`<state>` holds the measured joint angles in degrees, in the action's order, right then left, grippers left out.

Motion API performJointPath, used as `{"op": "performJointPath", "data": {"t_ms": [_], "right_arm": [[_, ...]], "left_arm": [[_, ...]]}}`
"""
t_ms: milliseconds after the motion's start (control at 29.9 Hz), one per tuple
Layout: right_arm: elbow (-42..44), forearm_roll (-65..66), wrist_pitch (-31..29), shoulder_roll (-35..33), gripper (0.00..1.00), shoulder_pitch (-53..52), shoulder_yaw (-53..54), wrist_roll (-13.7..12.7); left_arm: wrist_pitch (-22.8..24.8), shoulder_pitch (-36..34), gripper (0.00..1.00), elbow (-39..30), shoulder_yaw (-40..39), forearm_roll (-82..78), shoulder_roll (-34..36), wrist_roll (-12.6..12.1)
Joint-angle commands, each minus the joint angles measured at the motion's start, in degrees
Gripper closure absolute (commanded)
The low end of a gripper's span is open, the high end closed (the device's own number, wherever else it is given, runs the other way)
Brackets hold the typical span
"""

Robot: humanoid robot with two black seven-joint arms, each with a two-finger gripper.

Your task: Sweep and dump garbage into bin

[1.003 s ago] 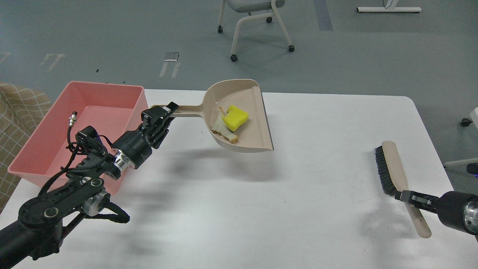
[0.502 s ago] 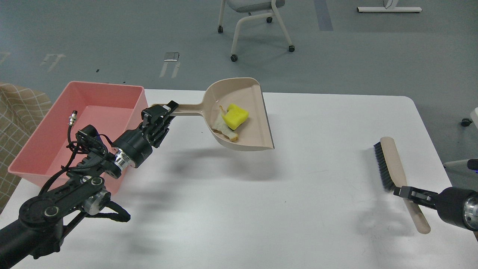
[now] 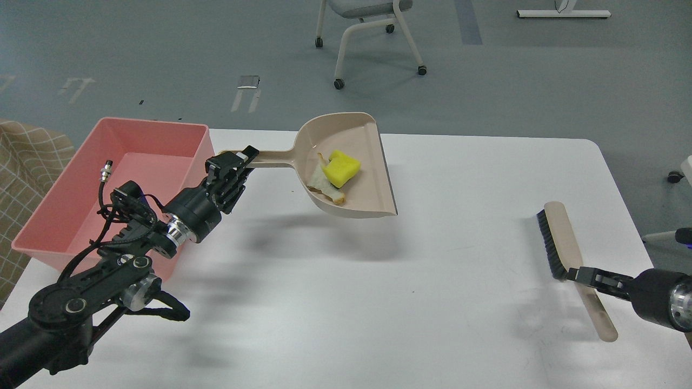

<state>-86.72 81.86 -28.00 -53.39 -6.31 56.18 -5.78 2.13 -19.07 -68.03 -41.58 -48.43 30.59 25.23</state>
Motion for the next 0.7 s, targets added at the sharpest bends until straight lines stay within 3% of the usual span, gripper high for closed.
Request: {"op": "performJointPath", "data": {"t_ms": [0, 201, 468, 669], "right_arm": [[-0.02, -0.03, 0.0, 0.05, 0.48, -0.1, 0.33, 0.07], [-0.46, -0.2, 0.0, -0.04, 0.39, -0.37, 2.96, 0.16], [-1.43, -6.34, 0.0, 0.66, 0.21, -0.98, 17.19, 0.16], [1.73, -14.43, 0.0, 12.84, 0.08, -7.82, 27.57, 0.51]], "left_arm": [[0.06, 0.0, 0.81, 0.0, 0.01, 0.0, 0.09, 0.17], [0.06, 0.0, 0.81, 0.09, -0.08, 0.0, 0.17, 0.26], [0.42, 0.0, 0.81, 0.0, -1.74, 0.52, 0.88, 0.44], [0.59, 0.18, 0.81, 0.0, -4.46, 4.03, 1.75, 0.44]]}}
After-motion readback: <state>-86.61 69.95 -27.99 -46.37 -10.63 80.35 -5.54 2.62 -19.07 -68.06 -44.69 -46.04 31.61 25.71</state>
